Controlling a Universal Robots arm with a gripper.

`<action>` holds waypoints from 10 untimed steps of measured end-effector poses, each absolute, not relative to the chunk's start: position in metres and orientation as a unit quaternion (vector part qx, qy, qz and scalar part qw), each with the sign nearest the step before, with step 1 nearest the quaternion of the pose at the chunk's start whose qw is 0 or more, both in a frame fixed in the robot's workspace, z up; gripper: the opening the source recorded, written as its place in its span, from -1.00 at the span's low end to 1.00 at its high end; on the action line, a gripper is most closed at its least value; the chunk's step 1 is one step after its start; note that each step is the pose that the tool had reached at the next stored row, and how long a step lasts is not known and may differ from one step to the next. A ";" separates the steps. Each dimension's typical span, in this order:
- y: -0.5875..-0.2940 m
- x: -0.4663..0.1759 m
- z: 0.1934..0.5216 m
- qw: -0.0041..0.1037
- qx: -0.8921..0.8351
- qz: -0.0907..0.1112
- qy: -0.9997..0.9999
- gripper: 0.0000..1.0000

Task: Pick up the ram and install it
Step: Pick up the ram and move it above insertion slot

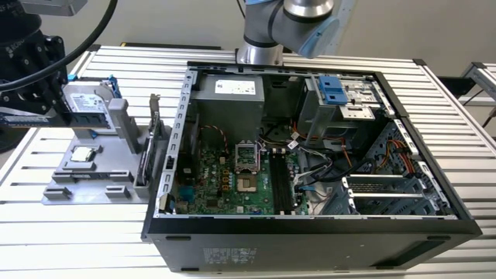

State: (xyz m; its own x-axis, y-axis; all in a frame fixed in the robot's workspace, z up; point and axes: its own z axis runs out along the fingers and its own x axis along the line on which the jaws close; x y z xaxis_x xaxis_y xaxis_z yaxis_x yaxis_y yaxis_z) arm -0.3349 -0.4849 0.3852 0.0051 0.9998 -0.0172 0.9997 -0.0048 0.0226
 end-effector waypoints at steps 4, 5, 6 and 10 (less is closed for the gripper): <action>-0.485 -0.332 0.385 0.014 0.709 0.002 0.705 -1.00; -0.485 -0.331 0.385 0.014 0.709 0.002 0.705 -1.00; -0.485 -0.330 0.385 0.014 0.709 0.002 0.705 -1.00; -0.485 -0.326 0.385 0.014 0.709 0.002 0.705 -1.00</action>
State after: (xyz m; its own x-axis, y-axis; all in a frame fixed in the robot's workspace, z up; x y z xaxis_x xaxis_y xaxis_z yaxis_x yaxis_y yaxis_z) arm -0.3259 -0.4849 0.3852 0.0052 0.9998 -0.0172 0.9997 -0.0048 0.0226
